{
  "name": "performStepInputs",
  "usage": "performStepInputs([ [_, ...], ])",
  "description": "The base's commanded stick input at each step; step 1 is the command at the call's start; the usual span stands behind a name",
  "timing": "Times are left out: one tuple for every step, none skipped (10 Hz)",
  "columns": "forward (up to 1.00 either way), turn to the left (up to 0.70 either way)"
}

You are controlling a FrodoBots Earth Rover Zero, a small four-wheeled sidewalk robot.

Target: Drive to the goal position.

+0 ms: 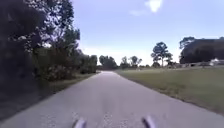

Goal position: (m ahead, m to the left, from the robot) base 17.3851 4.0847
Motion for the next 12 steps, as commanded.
performStepInputs([
  [0.50, 0.00],
  [0.50, 0.00],
  [0.50, 0.00],
  [0.50, 0.00],
  [0.50, 0.00],
  [0.50, 0.00],
  [0.50, 0.00],
  [0.50, 0.00],
  [0.50, 0.00],
  [0.50, 0.00],
  [0.50, 0.00],
  [0.50, 0.00],
])
